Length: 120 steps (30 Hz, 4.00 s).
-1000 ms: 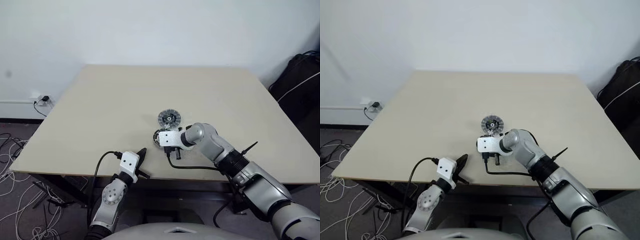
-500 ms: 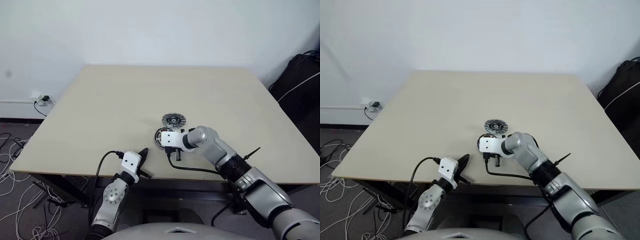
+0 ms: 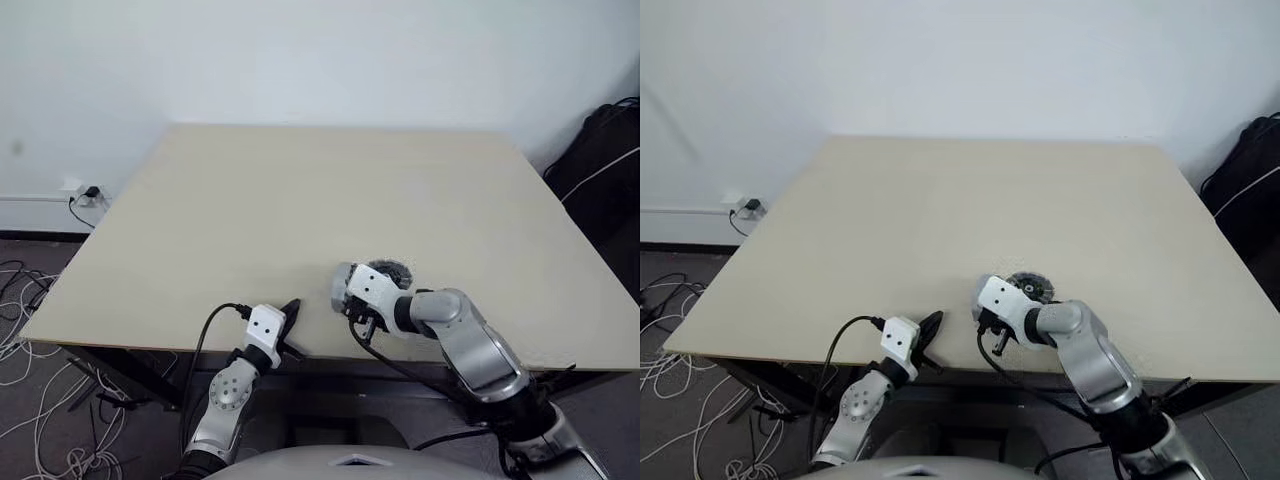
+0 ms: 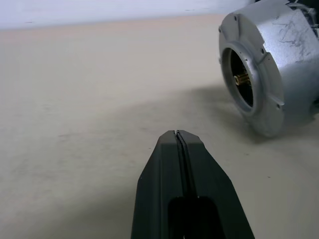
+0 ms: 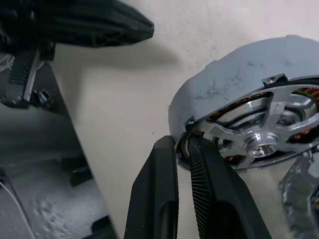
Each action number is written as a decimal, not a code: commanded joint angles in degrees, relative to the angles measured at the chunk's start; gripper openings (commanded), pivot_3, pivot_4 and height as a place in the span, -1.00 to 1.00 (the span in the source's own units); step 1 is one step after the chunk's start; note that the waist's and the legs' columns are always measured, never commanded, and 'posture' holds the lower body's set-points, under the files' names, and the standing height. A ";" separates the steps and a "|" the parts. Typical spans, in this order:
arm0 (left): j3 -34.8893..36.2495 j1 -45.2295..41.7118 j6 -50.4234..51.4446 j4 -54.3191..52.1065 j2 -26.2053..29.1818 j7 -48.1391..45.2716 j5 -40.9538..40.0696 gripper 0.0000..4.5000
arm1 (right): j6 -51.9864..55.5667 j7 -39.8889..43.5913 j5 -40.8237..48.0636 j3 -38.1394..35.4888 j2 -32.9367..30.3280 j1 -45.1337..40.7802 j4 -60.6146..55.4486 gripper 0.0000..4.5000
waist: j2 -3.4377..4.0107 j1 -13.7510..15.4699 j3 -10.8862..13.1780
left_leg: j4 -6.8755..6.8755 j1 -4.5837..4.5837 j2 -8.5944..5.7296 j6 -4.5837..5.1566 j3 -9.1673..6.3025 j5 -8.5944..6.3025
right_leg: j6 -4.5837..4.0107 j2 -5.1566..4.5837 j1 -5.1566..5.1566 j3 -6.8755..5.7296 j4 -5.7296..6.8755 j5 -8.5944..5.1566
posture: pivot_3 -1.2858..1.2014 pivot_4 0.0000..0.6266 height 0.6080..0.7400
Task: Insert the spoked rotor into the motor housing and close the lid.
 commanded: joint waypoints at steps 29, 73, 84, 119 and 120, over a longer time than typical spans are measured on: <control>-0.20 -0.95 -0.44 0.56 -0.28 -1.42 -0.96 -1.00 | 14.27 -22.01 16.33 -10.50 14.34 -11.79 19.95 -0.96 | -0.03 -0.45 -0.09 | 0.05 0.05 0.00 0.01 0.02 0.05 | -0.33 0.05 0.06 0.03 0.02 0.31 | 0.03 -1.00 1.00; -0.04 -0.75 1.51 -1.13 0.96 -3.86 -1.43 -1.00 | -34.16 -26.43 16.70 1.50 21.15 3.25 -0.92 0.21 | 0.09 -3.01 -0.17 | -0.23 0.38 0.00 -0.03 0.00 0.33 | 0.12 0.03 0.29 -0.02 -0.06 0.29 | 0.03 -1.00 1.00; 0.01 -1.98 0.26 1.96 1.18 -4.94 -1.55 -1.00 | -36.49 -28.69 16.43 1.60 21.81 5.39 -0.37 0.21 | 0.07 -2.75 -0.16 | -0.20 0.38 0.00 -0.03 0.00 0.33 | 0.11 0.03 0.31 -0.01 -0.06 0.29 | 0.03 -1.00 1.00; 0.39 -3.71 -2.39 7.12 0.33 -5.01 -1.60 -1.00 | -18.31 -12.23 5.24 13.21 -3.02 -12.69 14.14 0.21 | 0.00 -1.37 -0.10 | -0.10 0.39 0.02 0.02 -0.01 0.32 | 0.07 0.01 0.42 -0.14 -0.14 0.28 | 0.03 -1.00 1.00; 0.35 -3.57 -2.27 6.79 0.29 -4.93 -1.54 -1.00 | -19.06 -10.37 4.92 14.12 -3.94 -13.51 15.01 0.21 | 0.00 -1.35 -0.10 | -0.10 0.39 0.02 0.03 -0.01 0.31 | 0.07 0.00 0.43 -0.14 -0.16 0.28 | 0.03 -1.00 1.00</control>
